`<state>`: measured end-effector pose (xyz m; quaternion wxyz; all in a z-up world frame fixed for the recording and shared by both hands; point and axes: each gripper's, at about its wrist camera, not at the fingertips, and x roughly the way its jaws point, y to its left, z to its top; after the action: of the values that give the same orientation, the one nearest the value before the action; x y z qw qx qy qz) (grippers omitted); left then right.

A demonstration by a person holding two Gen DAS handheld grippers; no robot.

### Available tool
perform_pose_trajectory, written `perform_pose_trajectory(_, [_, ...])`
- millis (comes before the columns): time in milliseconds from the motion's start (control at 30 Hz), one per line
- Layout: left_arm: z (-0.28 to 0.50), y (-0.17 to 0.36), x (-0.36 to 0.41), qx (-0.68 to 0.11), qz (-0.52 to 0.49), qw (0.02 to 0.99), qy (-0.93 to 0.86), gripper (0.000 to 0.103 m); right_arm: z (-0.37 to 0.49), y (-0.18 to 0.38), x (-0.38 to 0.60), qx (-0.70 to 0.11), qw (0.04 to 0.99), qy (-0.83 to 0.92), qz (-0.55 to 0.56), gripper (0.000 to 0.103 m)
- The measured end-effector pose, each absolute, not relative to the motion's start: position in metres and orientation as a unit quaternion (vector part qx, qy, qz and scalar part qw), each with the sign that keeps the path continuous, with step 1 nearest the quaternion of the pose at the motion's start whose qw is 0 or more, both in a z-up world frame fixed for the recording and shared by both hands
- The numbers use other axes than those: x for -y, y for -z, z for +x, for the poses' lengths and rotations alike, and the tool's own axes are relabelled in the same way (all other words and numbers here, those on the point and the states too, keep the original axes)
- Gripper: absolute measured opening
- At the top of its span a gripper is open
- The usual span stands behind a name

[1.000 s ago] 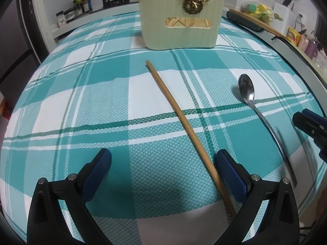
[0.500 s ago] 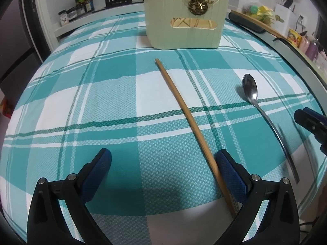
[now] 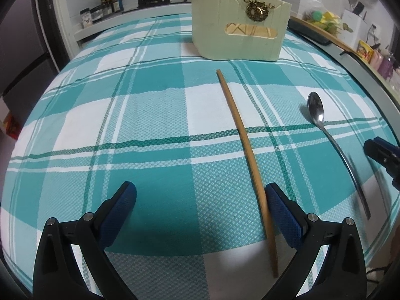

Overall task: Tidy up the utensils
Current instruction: 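Lower the left tool over the wooden chopstick while the right tool holds the spoon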

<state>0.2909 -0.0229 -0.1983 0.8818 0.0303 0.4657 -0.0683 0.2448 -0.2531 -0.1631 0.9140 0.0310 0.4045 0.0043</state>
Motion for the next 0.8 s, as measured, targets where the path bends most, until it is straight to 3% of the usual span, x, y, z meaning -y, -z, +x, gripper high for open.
perform_pose_trajectory(800, [0.275, 0.181, -0.01, -0.457, 0.008, 0.887, 0.067, 0.102, 0.245, 0.162, 0.257, -0.404, 0.914, 0.001, 0.033, 0.049])
